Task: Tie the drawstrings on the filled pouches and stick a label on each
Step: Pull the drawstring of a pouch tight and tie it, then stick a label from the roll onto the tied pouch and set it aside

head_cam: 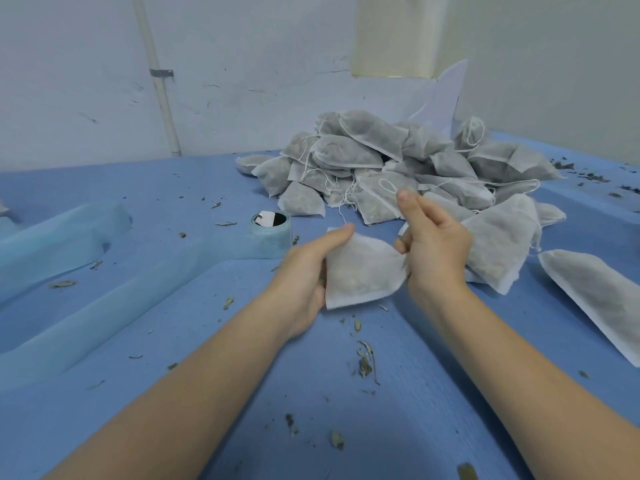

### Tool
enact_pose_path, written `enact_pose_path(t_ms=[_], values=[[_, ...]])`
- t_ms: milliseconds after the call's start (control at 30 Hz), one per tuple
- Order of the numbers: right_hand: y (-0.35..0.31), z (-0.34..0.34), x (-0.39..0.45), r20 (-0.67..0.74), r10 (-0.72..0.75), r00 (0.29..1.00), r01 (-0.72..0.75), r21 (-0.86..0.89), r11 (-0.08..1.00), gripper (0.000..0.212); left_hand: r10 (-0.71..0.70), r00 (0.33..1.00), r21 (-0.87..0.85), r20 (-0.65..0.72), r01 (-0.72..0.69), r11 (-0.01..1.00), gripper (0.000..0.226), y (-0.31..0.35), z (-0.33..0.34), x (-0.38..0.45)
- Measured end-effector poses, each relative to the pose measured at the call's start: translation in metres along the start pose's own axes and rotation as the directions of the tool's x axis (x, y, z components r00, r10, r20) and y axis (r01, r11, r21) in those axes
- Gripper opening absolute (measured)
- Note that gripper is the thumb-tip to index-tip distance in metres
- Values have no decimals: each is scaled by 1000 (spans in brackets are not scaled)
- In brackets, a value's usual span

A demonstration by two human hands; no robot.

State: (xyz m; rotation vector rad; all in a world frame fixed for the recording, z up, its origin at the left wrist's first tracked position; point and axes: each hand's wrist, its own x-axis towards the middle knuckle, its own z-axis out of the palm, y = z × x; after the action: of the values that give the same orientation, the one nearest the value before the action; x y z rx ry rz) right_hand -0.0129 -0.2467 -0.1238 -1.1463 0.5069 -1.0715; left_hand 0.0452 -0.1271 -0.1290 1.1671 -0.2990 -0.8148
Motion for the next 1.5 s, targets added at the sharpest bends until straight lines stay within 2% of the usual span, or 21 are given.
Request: enact_pose_path(t_ms=[67,167,300,400,467,533,600,733,833,900,967,1033,1100,1167,1233,1333,1500], values=[[1,-1,-1,63,1,998,2,-42,999,2,4,999,-22,-35,-5,1000,22,-2,1,3],[-1,-4,-4,232,11,973,24,-149,989,6,60,996,4,-66,-60,998,22,-1,-3,5],[-4,-11,-6,442,-21,897,172,-303,937,8,72,992,23,-99,-70,997,24,2,-9,3],[-5,-14,-7,536,-29,844,269,-375,887,11,47,990,26,-132,-44,999,27,4,-10,3],[-5,-16,-6,579,-40,815,341,-421,841,11,22,996,4,-86,-22,1000,43,5,-11,2],[-4,-18,-4,594,-58,803,386,-443,809,9,28,1000,50,-13,-28,998,60,6,-13,0],[-3,-20,-2,604,-68,794,412,-453,791,6,57,998,109,23,-59,992,54,5,-15,0],[-2,-17,-3,607,-71,791,424,-461,779,5,131,991,164,-26,-125,979,25,3,-19,4],[-1,-6,-2,539,-55,840,287,-356,889,6,192,979,148,-73,-180,973,6,8,-21,5],[1,5,5,428,69,901,39,-239,970,13,257,953,162,-161,-231,959,7,16,-26,7],[10,16,12,393,211,895,-129,-226,966,23,338,899,179,-279,-297,938,7,27,-34,9],[24,25,16,423,267,866,-88,-396,914,31,444,800,278,-403,-356,892,11,37,-45,11],[36,34,17,485,278,829,78,-593,801,40,547,675,401,-495,-381,833,14,45,-57,12],[42,44,19,567,269,779,260,-682,684,50,579,598,441,-555,-380,814,24,53,-68,13],[45,55,22,634,279,721,353,-682,640,63,569,569,437,-594,-366,821,31,58,-76,16],[51,66,24,679,302,670,336,-639,692,80,560,565,433,-606,-356,828,29,63,-81,20],[57,79,22,653,245,717,287,-596,750,75,580,579,465,-573,-353,812,24,61,-79,22]])
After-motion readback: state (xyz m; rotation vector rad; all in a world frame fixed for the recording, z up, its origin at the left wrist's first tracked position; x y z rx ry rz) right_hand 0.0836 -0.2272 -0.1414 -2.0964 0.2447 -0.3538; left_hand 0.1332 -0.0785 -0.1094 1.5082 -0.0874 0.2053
